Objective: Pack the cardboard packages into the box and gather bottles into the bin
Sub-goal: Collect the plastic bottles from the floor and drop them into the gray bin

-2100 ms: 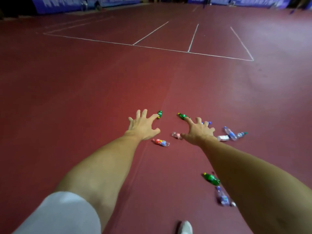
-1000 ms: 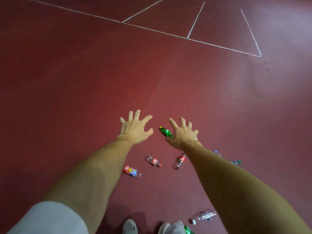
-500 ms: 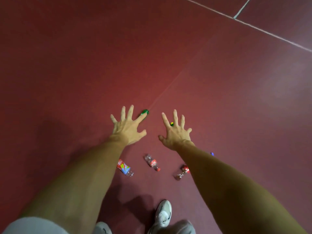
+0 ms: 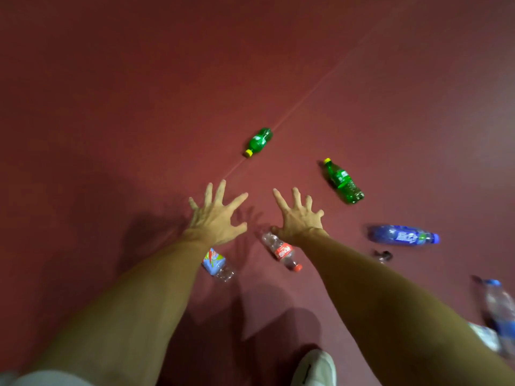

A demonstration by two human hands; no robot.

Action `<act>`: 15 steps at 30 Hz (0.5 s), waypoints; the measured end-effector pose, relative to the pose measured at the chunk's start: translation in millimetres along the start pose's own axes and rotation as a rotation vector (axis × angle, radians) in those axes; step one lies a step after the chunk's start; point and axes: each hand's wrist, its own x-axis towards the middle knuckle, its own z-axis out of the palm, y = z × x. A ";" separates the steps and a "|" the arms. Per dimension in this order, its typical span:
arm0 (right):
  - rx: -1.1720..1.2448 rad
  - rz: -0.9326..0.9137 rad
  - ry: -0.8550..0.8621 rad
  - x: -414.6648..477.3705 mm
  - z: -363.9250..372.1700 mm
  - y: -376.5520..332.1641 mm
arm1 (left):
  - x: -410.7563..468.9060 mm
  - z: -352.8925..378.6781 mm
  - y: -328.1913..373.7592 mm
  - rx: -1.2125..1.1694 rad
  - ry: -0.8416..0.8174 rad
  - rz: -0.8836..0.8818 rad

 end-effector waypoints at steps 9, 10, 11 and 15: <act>0.017 -0.038 -0.099 59.2 161.1 -10.6 | 28.5 172.1 -38.2 0.035 -0.173 -0.082; 0.022 -0.044 -0.118 60.3 172.2 -10.0 | 25.9 184.7 -39.0 0.032 -0.204 -0.115; 0.026 -0.049 -0.133 60.6 181.8 -10.0 | 22.8 196.6 -39.6 0.023 -0.231 -0.145; 0.047 -0.038 -0.141 65.9 204.2 -13.7 | 19.8 226.7 -41.4 -0.066 -0.225 -0.194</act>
